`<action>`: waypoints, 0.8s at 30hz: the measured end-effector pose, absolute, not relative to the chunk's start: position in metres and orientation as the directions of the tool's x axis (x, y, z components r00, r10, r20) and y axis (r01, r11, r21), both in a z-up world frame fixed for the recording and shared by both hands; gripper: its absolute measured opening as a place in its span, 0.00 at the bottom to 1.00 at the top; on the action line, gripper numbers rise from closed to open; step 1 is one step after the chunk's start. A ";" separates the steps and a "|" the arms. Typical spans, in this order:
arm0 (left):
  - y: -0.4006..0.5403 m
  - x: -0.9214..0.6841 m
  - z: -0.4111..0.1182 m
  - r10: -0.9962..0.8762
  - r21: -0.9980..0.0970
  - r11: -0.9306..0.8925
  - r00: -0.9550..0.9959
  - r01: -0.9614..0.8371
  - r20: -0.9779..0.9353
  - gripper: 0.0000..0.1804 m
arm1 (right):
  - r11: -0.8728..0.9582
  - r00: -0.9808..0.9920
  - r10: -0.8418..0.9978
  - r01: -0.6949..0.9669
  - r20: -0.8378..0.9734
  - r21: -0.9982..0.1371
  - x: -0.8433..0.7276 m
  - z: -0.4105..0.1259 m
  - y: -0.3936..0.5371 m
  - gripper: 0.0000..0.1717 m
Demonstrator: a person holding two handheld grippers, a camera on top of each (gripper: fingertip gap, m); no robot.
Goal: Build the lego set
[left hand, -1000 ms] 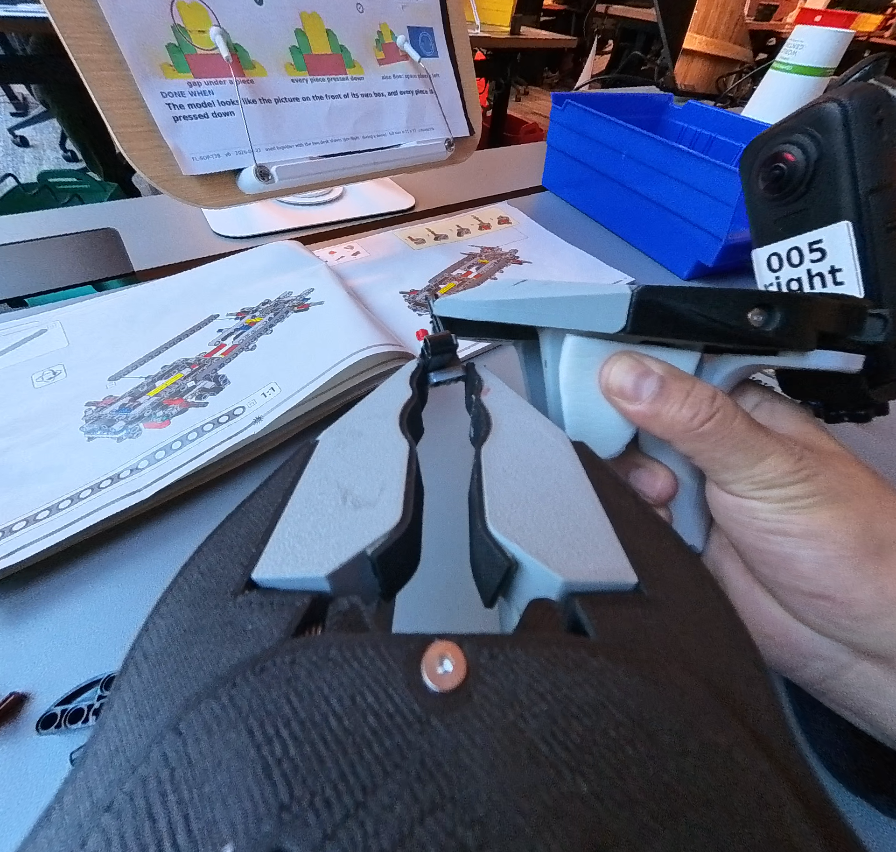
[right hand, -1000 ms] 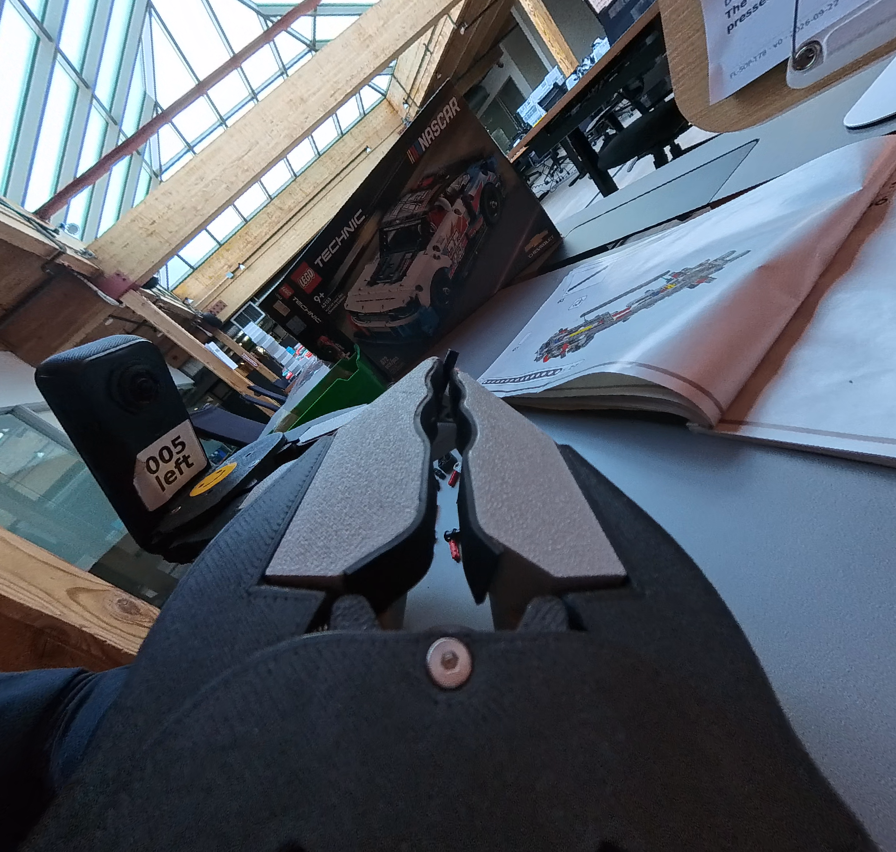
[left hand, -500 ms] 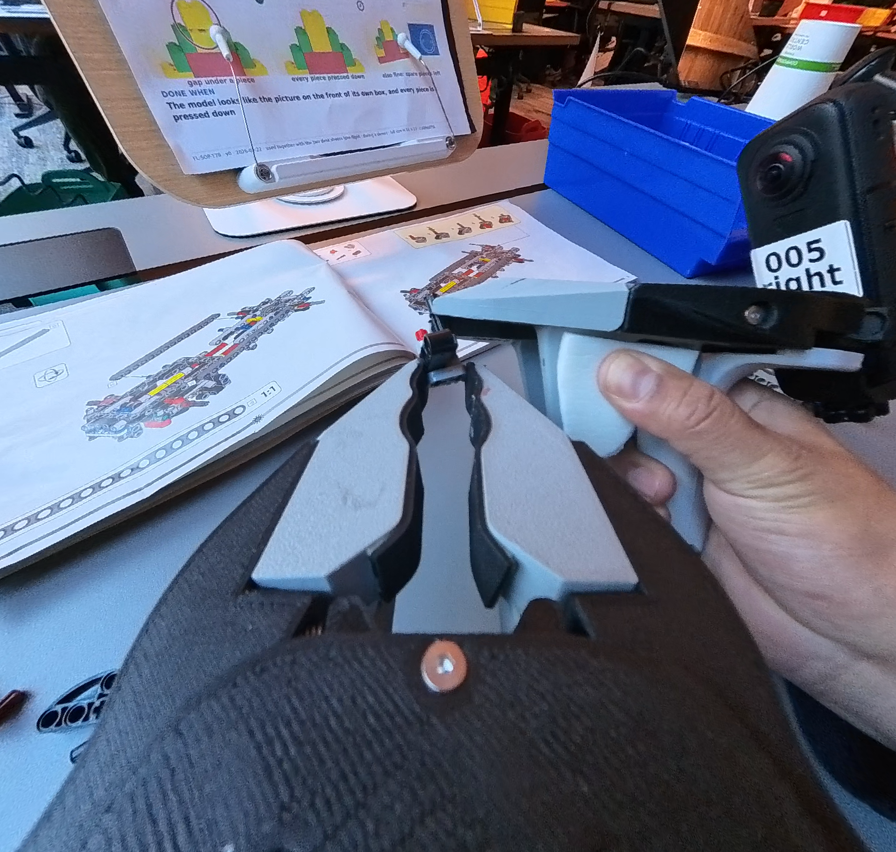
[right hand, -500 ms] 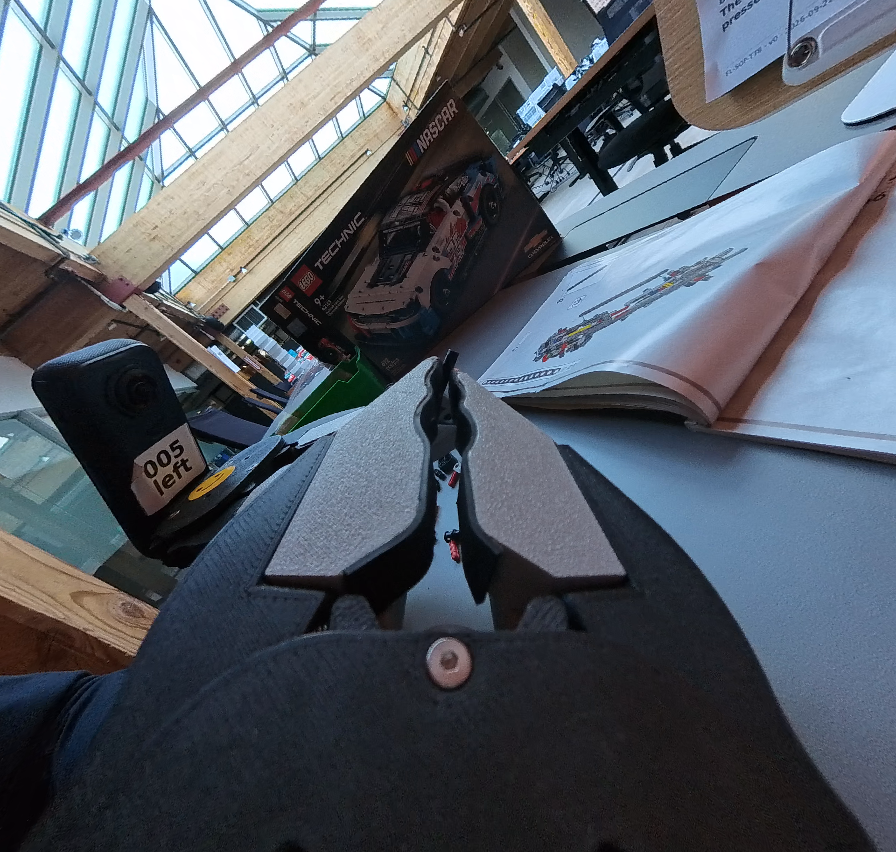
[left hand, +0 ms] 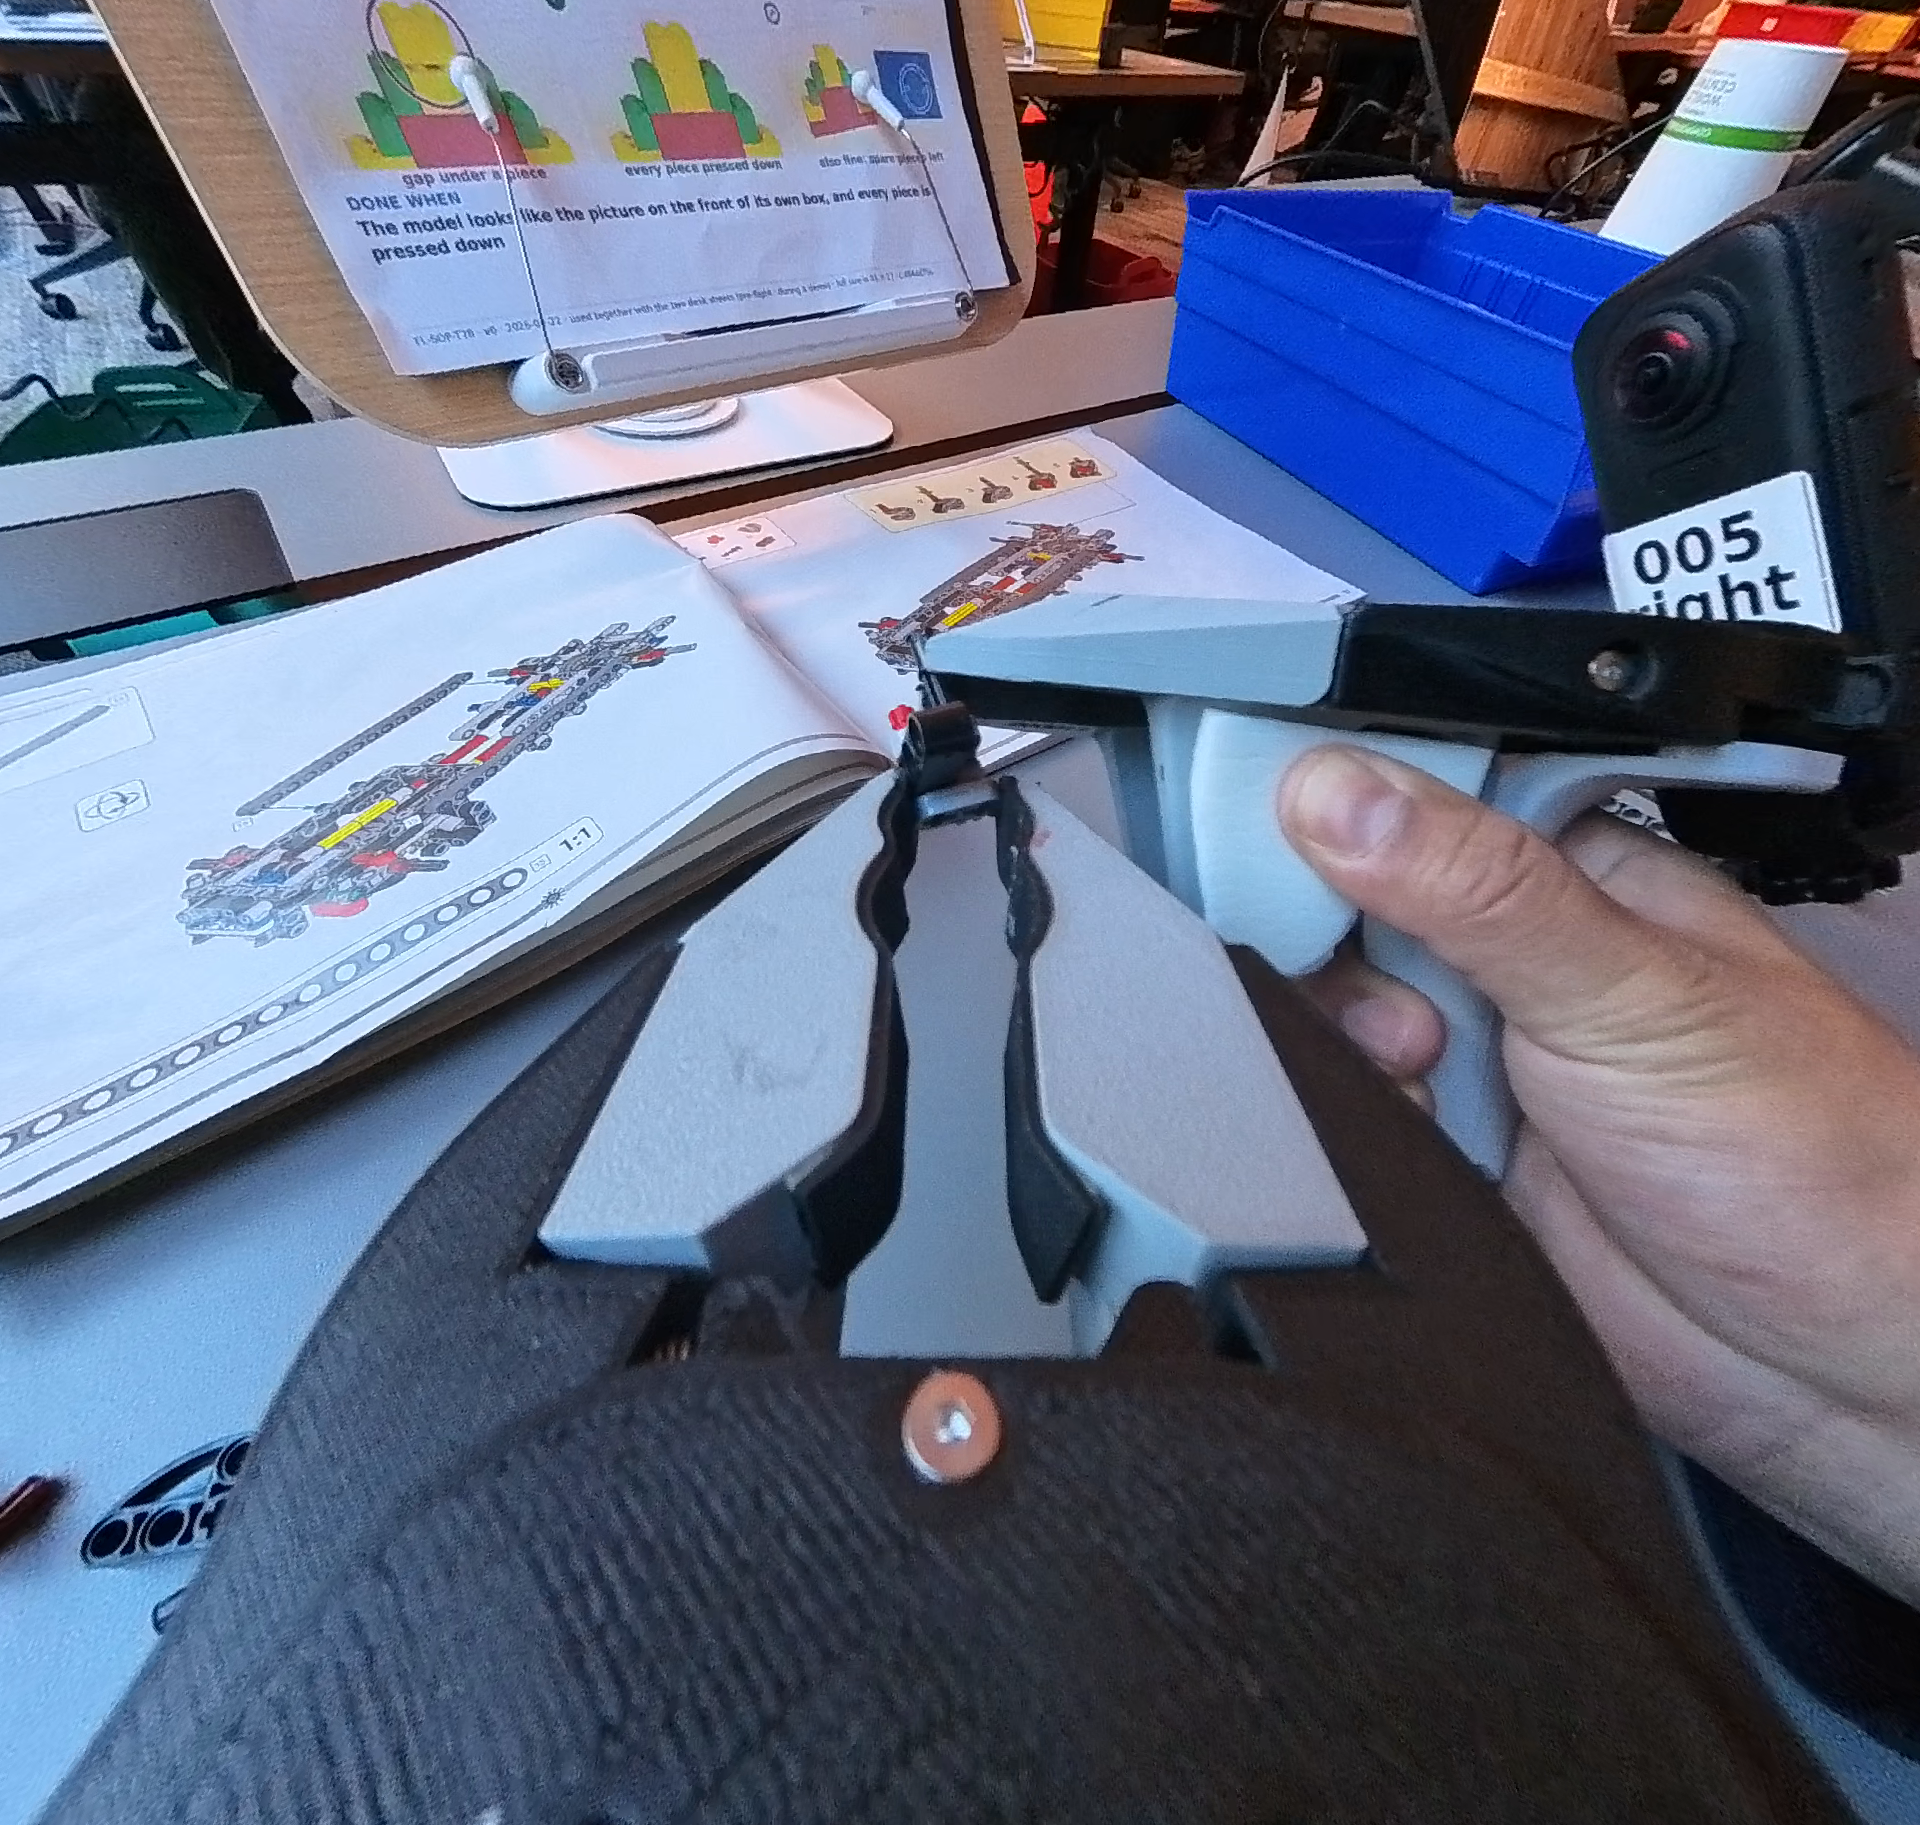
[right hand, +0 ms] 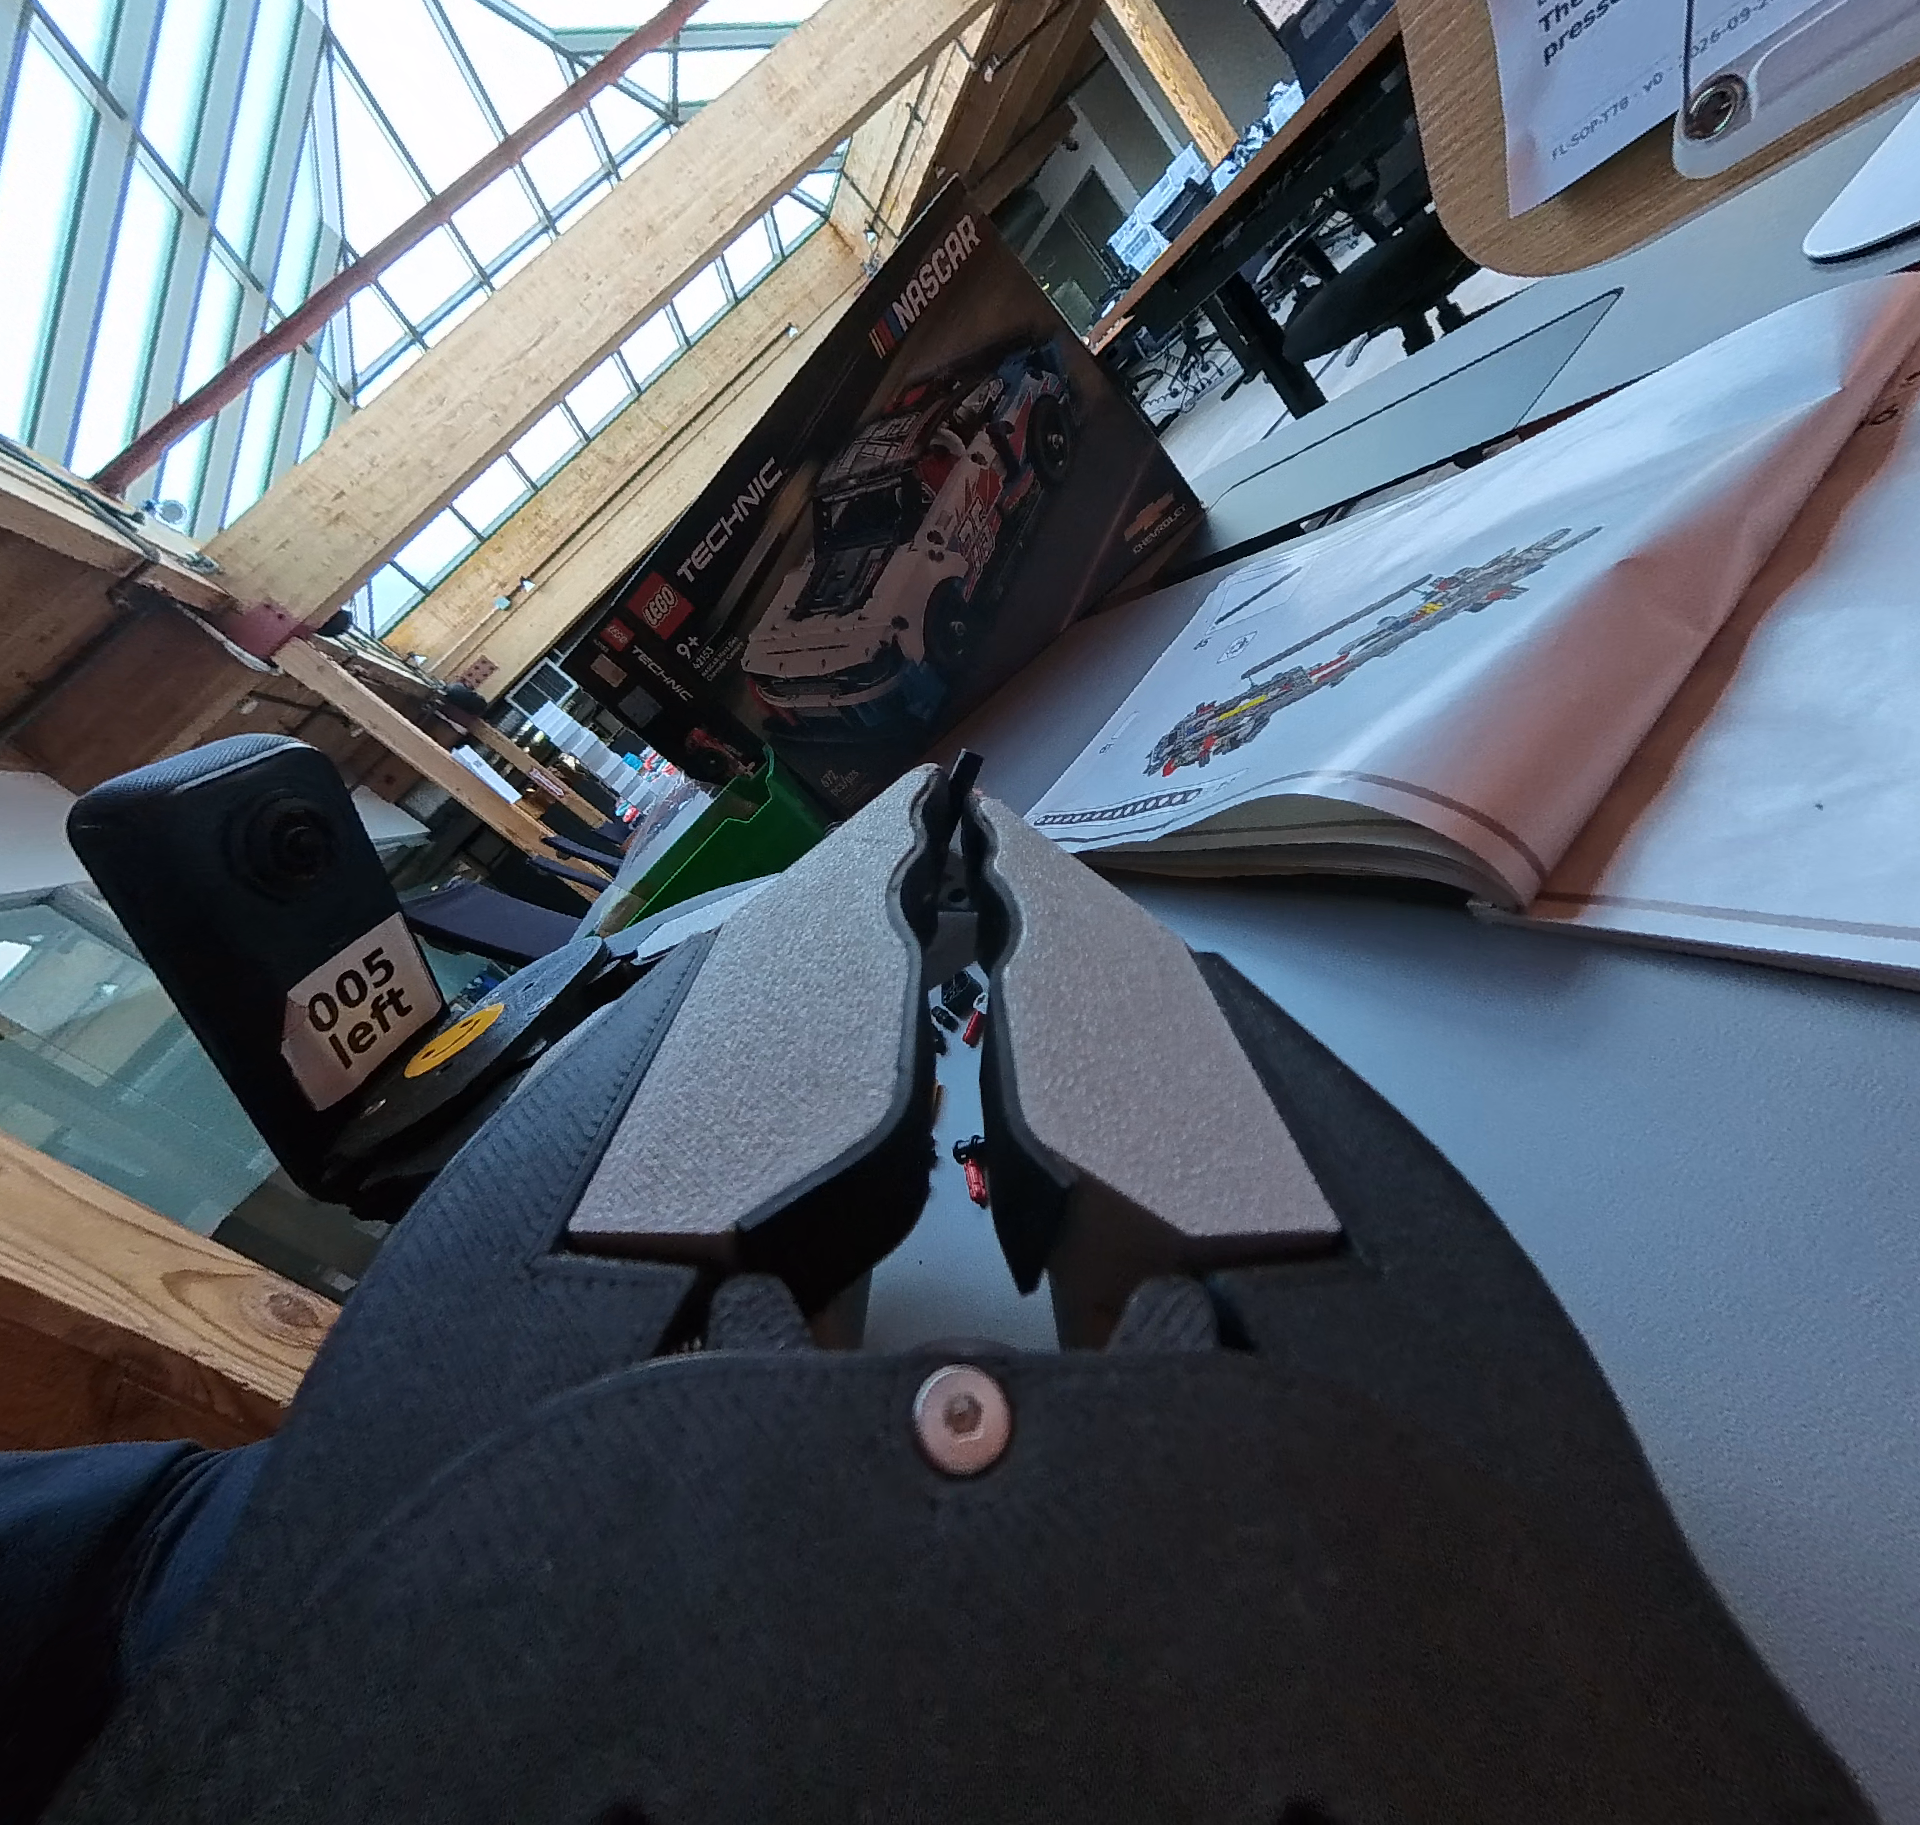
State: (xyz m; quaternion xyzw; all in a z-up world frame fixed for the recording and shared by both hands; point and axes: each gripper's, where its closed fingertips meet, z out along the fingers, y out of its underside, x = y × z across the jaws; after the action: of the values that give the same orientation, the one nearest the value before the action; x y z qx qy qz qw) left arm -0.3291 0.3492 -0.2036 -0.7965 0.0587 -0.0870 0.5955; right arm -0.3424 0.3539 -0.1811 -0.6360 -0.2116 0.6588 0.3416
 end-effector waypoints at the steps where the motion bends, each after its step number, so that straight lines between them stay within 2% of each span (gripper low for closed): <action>1: 0.349 -0.329 -0.203 -0.197 -0.959 -0.283 0.978 0.009 0.068 0.08 | -0.678 0.041 0.719 -0.182 -0.694 -0.713 -0.342 -0.181 0.354 0.00; 16: 0.349 -0.327 -0.204 -0.203 -0.958 -0.286 0.977 0.007 0.068 0.08 | -0.680 0.043 0.715 -0.191 -0.698 -0.708 -0.342 -0.181 0.356 0.00; 19: 0.338 -0.298 -0.213 -0.298 -0.948 -0.315 0.953 -0.049 0.050 0.08 | -0.662 0.098 0.677 -0.352 -0.729 -0.662 -0.314 -0.171 0.397 0.00; 21: 0.341 -0.297 -0.204 -0.287 -0.956 -0.265 0.957 -0.123 -0.044 0.08 | -0.625 0.128 0.702 -0.359 -0.700 -0.693 -0.302 -0.169 0.407 0.00; 24: 0.346 -0.307 -0.208 -0.262 -0.956 -0.273 0.964 -0.110 -0.036 0.08 | -0.598 0.114 0.736 -0.353 -0.668 -0.719 -0.305 -0.161 0.398 0.00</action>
State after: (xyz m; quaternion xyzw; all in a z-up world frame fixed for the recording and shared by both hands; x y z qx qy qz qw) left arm -0.3070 0.3459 -0.2082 -0.7952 0.1169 -0.0643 0.5915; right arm -0.3046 0.3982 -0.1612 -0.6165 -0.1550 0.6474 0.4204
